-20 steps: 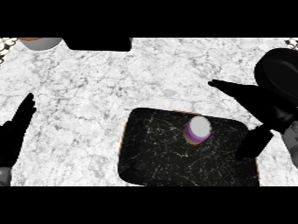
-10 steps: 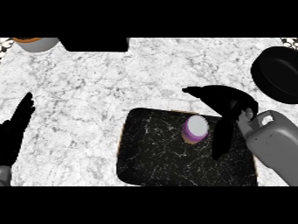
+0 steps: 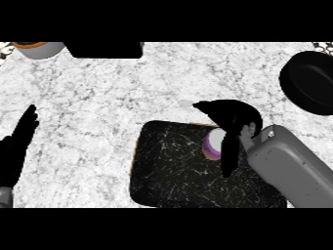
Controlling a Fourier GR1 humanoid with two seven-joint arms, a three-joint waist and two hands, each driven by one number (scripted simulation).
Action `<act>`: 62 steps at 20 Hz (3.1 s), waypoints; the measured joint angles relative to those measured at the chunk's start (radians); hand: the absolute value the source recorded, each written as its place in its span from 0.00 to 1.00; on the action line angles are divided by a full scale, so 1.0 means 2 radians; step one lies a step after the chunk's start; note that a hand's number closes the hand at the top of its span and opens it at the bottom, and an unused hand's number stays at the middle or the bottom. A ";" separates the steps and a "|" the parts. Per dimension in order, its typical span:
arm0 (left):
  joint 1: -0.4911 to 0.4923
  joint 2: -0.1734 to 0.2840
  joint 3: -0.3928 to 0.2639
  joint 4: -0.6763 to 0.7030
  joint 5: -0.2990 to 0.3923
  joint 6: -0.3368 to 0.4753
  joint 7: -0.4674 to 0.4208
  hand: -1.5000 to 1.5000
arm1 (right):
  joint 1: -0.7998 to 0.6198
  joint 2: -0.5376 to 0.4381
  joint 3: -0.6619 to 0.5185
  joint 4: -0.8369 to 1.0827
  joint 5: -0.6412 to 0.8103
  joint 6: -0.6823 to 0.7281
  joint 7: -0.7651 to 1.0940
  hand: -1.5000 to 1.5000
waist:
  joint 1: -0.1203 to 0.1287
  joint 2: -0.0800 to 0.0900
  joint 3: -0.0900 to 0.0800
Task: Pick the can from the tray and place it in the pot
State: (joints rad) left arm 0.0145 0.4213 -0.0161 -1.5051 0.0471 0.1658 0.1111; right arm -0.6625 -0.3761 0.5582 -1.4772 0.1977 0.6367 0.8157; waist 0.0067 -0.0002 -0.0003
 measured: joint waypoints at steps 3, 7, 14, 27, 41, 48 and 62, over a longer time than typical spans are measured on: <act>0.011 -0.011 -0.001 -0.008 -0.012 0.001 -0.003 0.50 | 0.009 0.018 -0.001 0.011 0.026 0.006 -0.002 0.00 | 0.000 0.000 0.000; 0.021 -0.013 0.009 -0.013 -0.015 -0.008 -0.006 0.50 | 0.010 0.036 -0.013 0.031 0.043 0.019 -0.001 0.00 | 0.000 0.000 0.000; 0.012 -0.021 0.023 -0.015 -0.024 -0.026 0.005 0.50 | 0.015 0.067 -0.021 0.073 0.109 0.024 -0.026 0.00 | 0.000 0.000 0.000; 0.014 -0.039 0.051 -0.014 -0.046 -0.047 -0.002 0.50 | 0.042 0.084 -0.040 0.104 0.197 0.045 -0.115 1.00 | -0.001 -0.002 -0.001; -0.009 -0.055 0.065 -0.003 -0.064 -0.060 0.008 0.50 | 0.024 0.110 -0.115 0.144 0.262 0.000 -0.141 1.00 | 0.000 0.000 0.000; -0.004 -0.056 0.063 -0.011 -0.065 -0.066 0.005 0.50 | -0.031 0.083 -0.205 0.222 0.298 -0.121 -0.099 1.00 | 0.007 0.003 0.000; -0.001 -0.060 0.069 -0.010 -0.069 -0.065 0.010 0.50 | -0.117 0.031 -0.211 0.160 0.443 -0.286 -0.011 1.00 | -0.001 -0.001 0.000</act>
State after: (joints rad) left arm 0.0118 0.3019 0.1213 -1.5248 -0.0910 0.0353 0.1313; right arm -0.8964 -0.3138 0.1370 -1.1562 1.0837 0.0644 0.7940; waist 0.0051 -0.0016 -0.0005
